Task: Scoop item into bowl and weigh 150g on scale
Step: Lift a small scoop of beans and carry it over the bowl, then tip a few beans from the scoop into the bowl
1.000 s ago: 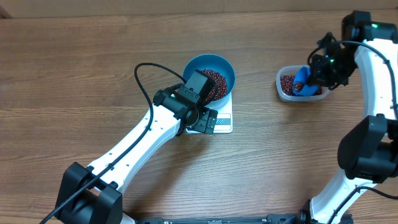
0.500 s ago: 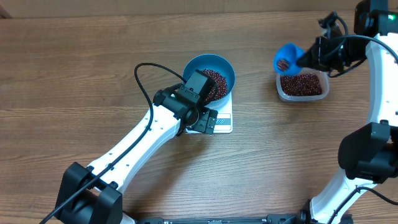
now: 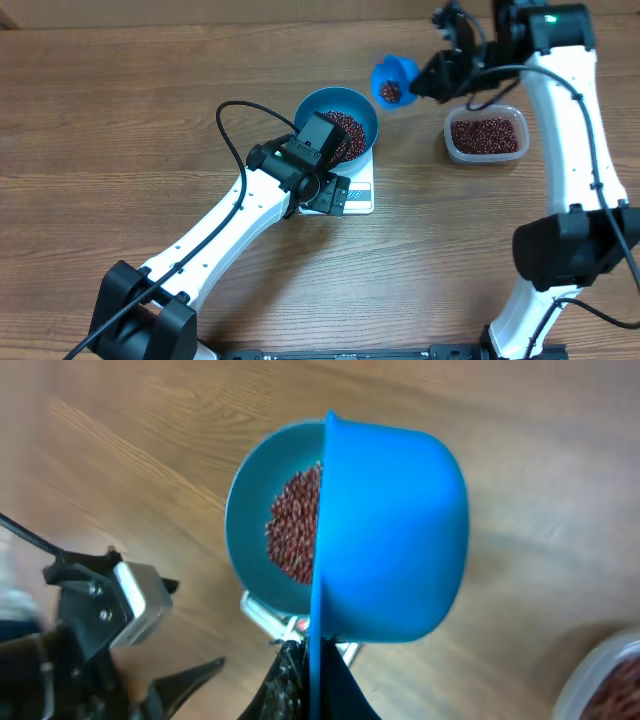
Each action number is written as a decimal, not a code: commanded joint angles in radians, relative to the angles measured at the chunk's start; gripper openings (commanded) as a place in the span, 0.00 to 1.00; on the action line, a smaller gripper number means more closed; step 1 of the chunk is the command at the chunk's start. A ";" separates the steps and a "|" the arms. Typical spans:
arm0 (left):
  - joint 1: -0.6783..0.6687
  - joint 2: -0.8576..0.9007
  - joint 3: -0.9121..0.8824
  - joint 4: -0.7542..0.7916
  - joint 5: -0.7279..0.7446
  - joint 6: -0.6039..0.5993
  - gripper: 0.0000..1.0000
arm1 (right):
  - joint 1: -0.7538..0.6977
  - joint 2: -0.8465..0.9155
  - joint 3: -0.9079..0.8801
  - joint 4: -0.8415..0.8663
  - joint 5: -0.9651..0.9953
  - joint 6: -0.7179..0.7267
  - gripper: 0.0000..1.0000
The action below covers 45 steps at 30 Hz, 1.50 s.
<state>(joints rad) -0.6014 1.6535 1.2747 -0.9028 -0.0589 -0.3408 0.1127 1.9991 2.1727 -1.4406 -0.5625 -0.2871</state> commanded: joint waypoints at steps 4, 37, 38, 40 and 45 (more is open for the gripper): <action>-0.001 -0.006 0.011 -0.001 0.008 -0.007 1.00 | 0.177 -0.011 0.066 0.026 0.356 -0.062 0.04; -0.001 -0.006 0.011 -0.001 0.008 -0.006 1.00 | 0.319 -0.011 0.066 0.078 0.472 -0.028 0.04; -0.001 -0.006 0.011 -0.001 0.008 -0.007 1.00 | 0.319 -0.011 0.066 0.078 0.462 -0.028 0.04; -0.001 -0.006 0.011 -0.001 0.008 -0.007 0.99 | 0.319 -0.011 0.066 0.079 0.447 -0.028 0.04; -0.001 -0.006 0.011 -0.001 0.008 -0.007 0.99 | 0.319 -0.011 0.066 0.080 0.447 -0.028 0.04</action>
<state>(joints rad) -0.6014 1.6535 1.2747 -0.9028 -0.0589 -0.3405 0.4335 1.9991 2.2143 -1.3693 -0.0998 -0.3241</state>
